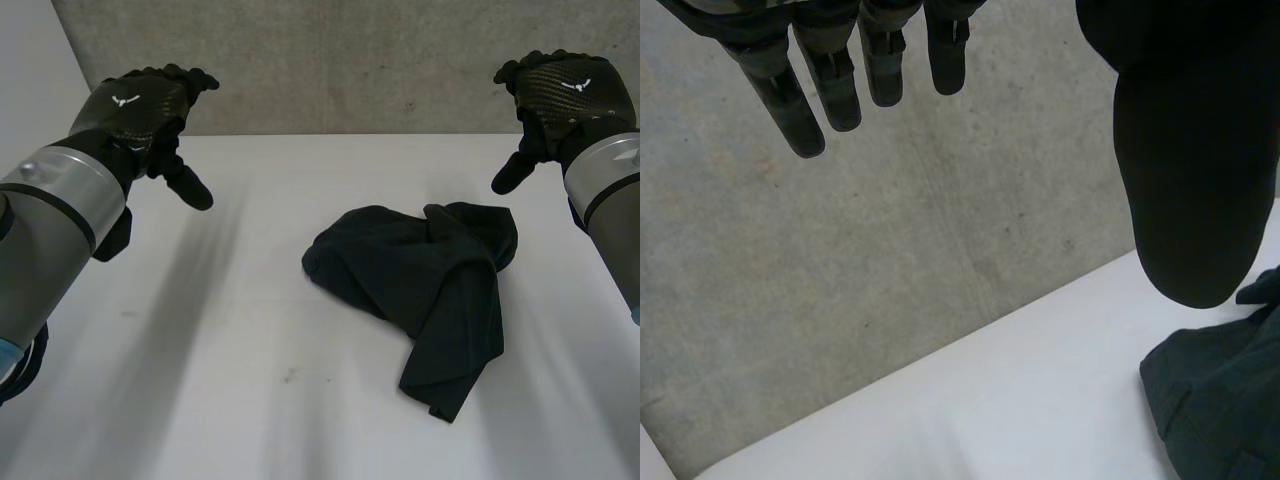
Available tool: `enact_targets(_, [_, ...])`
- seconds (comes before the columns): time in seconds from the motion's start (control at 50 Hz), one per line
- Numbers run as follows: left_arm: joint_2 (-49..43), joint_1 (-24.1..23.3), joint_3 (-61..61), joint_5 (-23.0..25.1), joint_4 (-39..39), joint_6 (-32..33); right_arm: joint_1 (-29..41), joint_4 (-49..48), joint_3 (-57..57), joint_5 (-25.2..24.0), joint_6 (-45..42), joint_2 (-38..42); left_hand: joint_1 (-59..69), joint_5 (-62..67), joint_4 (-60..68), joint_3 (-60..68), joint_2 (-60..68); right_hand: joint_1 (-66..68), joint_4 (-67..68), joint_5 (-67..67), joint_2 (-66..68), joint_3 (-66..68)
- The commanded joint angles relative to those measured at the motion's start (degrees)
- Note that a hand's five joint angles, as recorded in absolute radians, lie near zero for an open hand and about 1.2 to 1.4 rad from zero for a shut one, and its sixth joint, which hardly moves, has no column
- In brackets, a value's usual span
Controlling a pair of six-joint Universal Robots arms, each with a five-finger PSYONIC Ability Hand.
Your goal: Fold the shorts.
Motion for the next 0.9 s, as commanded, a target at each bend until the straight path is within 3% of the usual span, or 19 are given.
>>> enact_targets(0.02, [-1.0, -0.2, -0.2, 0.1, 0.9, -0.2, -0.1, 0.0, 1.6, -0.3, 0.2, -0.3, -0.1, -2.4, -1.6, -1.9, -1.3, -1.7, -3.4, -4.0, -2.9, -2.1])
enact_targets(0.12, [-2.5, -0.6, -1.9, 0.1, 4.0, -0.3, -0.2, -1.5, 7.4, -2.8, 0.1, -1.3, -0.1, -2.4, -1.6, -1.9, -1.3, -1.7, -3.4, -4.0, -2.9, -2.1])
enact_targets(0.3, [-17.3, -6.8, -1.6, 1.1, 16.2, 0.5, -13.1, -9.2, 27.3, -23.8, -0.5, -4.6, 1.2, -1.0, -0.2, -0.6, 0.1, -1.7, -3.4, -4.0, -2.9, -2.1])
enact_targets(0.36, [-22.5, -7.5, 0.7, 1.1, 17.3, 0.7, -15.8, -11.0, 31.5, -28.2, -0.5, -5.1, 1.9, -0.3, 0.5, 0.1, 0.7, -1.7, -3.4, -4.0, -2.9, -2.1])
enact_targets(0.46, [-33.6, -8.3, 7.9, 1.1, 17.5, 1.6, -17.7, -14.4, 35.0, -29.0, -0.5, -5.4, 3.3, 1.0, 1.8, 1.4, 2.1, -1.7, -3.4, -4.0, -2.9, -2.1])
enact_targets(0.6, [-41.4, -10.1, 13.9, 1.2, 17.7, 6.5, -18.6, -16.1, 36.1, -29.0, -0.6, -5.6, 7.5, 5.2, 6.0, 5.6, 6.3, -1.7, -3.4, -4.0, -2.9, -2.1])
enact_targets(0.68, [-44.9, -10.9, 16.6, 2.0, 17.7, 8.4, -18.4, -16.3, 36.4, -29.0, -0.7, -5.6, 18.4, 16.1, 16.9, 16.5, 17.2, -1.7, -3.4, -4.0, -2.9, -2.1])
enact_targets(0.76, [-46.3, -11.0, 17.3, 2.4, 17.7, 8.1, -18.2, -16.8, 36.8, -28.9, -0.7, -5.6, 51.5, 49.2, 50.0, 49.6, 50.3, -1.7, -3.4, -4.0, -2.9, -2.1])
enact_targets(0.78, [-46.2, -11.0, 17.1, 2.2, 17.7, 8.0, -18.2, -16.9, 36.8, -28.9, -0.7, -5.6, 68.5, 66.3, 67.1, 66.7, 67.3, -1.7, -3.4, -4.0, -2.9, -2.1])
enact_targets(0.9, [-42.3, -9.9, 15.5, -1.0, 19.6, 7.5, -18.3, -17.0, 36.9, -28.8, -0.7, -5.6, 69.7, 67.4, 68.2, 67.8, 68.5, -1.7, -3.4, -4.0, -2.9, -2.1])
